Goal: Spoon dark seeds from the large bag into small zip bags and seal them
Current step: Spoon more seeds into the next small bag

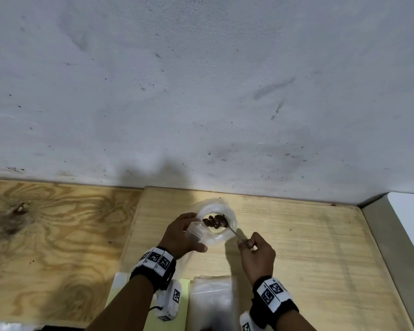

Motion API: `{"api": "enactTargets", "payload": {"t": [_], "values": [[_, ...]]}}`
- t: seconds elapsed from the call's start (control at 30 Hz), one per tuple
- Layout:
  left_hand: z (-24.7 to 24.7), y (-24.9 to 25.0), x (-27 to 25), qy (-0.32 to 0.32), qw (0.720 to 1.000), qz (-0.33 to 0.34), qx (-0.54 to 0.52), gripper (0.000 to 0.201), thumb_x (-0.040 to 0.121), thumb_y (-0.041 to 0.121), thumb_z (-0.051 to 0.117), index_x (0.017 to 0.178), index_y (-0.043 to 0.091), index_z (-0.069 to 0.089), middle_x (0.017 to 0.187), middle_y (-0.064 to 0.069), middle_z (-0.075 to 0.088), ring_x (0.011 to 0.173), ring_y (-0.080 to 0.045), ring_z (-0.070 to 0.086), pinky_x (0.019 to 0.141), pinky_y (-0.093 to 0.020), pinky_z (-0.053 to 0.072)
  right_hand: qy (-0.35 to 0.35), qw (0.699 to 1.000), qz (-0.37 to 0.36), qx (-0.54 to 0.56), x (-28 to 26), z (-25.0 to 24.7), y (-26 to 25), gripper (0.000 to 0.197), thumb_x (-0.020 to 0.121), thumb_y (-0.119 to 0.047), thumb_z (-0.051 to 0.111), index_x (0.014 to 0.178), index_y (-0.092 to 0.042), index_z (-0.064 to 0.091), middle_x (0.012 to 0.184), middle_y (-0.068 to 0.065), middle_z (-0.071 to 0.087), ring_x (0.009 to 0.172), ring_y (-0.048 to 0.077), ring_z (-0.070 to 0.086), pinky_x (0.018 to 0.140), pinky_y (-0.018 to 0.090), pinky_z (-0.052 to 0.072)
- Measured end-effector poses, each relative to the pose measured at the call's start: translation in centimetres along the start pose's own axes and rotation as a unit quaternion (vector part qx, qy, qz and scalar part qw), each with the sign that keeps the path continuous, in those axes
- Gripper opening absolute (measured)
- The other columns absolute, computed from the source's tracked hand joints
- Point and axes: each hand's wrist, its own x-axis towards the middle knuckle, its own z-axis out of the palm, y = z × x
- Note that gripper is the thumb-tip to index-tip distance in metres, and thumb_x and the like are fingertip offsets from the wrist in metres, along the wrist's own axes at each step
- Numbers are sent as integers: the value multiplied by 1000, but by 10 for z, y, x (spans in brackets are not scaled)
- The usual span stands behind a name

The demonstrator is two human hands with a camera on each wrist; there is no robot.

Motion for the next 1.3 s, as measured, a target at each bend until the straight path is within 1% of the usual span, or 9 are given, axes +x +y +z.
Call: {"api": "enactTargets", "payload": {"t": [0.37,0.43,0.53,0.7,0.83,0.9,1.0,1.13,1.3], "values": [[5,3,-1,2,1000,-9,1,71,47,14,96,110,25,65,130,15,50,113,-12,55,77,-15,46,-11,992,100,73,-15,24,-9,42,73,-8,73,55,-18,36,56,1,41,59,20,40,59,31,35],[6,3,0,-1,1000,-11,-4,70,46,14,96,108,26,66,130,15,50,113,-12,56,76,-14,47,-9,988,126,85,-12,30,-9,43,74,-4,67,52,-19,33,56,7,46,62,21,42,59,32,34],[5,1,3,-9,1000,-15,-1,70,44,14,96,108,22,69,128,16,51,110,-10,57,73,-14,48,-7,984,154,94,-8,39,-8,35,77,-3,51,48,-17,36,72,16,69,63,22,49,59,31,36],[3,1,7,-36,999,-7,-7,84,28,37,91,108,25,69,131,16,52,117,-9,55,90,-29,54,-38,972,201,111,2,47,-12,36,79,-5,46,46,-19,42,76,16,70,56,17,38,52,28,29],[2,2,9,-66,998,7,22,78,36,33,93,108,31,67,133,18,50,123,-5,50,88,-12,43,-76,957,246,137,8,45,-26,33,79,-1,51,52,-19,47,65,4,64,54,18,33,47,24,25],[0,1,10,-76,997,7,29,74,44,22,96,111,29,66,135,17,50,123,-3,48,85,-5,38,-86,951,252,155,9,43,-34,24,83,0,46,66,-7,62,75,8,71,54,19,35,48,24,26],[-1,1,10,-88,995,14,40,74,47,18,96,114,25,66,134,17,49,122,0,47,83,1,35,-85,948,258,168,14,43,-39,28,88,-1,41,82,8,68,81,11,73,52,19,36,46,25,28],[-4,1,11,-91,995,15,41,75,47,20,96,115,26,65,133,17,51,122,-3,49,83,0,36,-88,940,272,187,22,45,-43,25,82,3,49,71,0,71,62,4,67,47,18,34,43,26,27],[-7,0,13,-69,997,-14,-7,75,46,16,96,113,27,65,127,14,58,115,-6,55,77,-5,44,-77,937,268,209,26,38,-45,35,88,-3,45,65,-7,71,58,0,67,43,17,34,42,26,28]]}}
